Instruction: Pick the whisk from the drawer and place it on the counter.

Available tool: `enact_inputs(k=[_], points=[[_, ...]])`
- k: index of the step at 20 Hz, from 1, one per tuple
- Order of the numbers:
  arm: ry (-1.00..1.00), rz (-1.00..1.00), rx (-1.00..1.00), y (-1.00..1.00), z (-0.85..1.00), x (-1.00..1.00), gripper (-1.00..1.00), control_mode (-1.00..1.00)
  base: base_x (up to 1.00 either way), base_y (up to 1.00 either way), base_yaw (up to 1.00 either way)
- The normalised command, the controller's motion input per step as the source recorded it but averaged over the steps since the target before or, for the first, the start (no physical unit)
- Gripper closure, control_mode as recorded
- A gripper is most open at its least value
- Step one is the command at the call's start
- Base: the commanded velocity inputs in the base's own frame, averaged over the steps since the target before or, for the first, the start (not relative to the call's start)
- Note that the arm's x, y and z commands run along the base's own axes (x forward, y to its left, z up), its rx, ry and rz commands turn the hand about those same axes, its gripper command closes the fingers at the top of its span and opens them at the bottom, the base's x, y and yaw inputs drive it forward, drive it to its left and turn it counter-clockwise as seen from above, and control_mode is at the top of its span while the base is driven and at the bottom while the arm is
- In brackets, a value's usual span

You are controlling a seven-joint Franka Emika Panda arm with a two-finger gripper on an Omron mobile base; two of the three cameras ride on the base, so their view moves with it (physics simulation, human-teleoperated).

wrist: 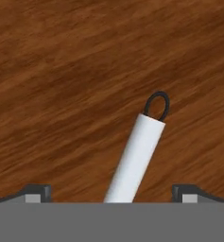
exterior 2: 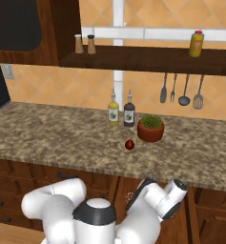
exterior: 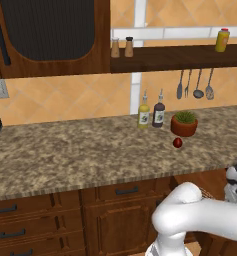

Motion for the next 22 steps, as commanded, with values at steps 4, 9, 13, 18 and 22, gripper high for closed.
enact_inputs(k=[4, 9, 13, 18, 22], points=[[0.06, 0.0, 0.0, 0.0, -0.52, -0.01, -1.0, -1.0, 0.0, 0.0, 0.0], [0.06, 0.0, 0.0, 0.0, -0.32, -0.02, 1.0, -1.0, 0.0, 0.0, 0.0], [0.0, 0.0, -0.05, 0.0, -0.02, -0.51, 1.0, -1.0, 0.0, 0.0, 0.0], [-0.12, 0.0, -0.1, -0.02, 0.0, -0.88, 1.0, -1.0, 0.0, 0.0, 0.0], [-0.33, -0.07, -0.02, 0.0, 0.83, -0.28, 1.0, -1.0, 0.0, 0.0, 0.0]])
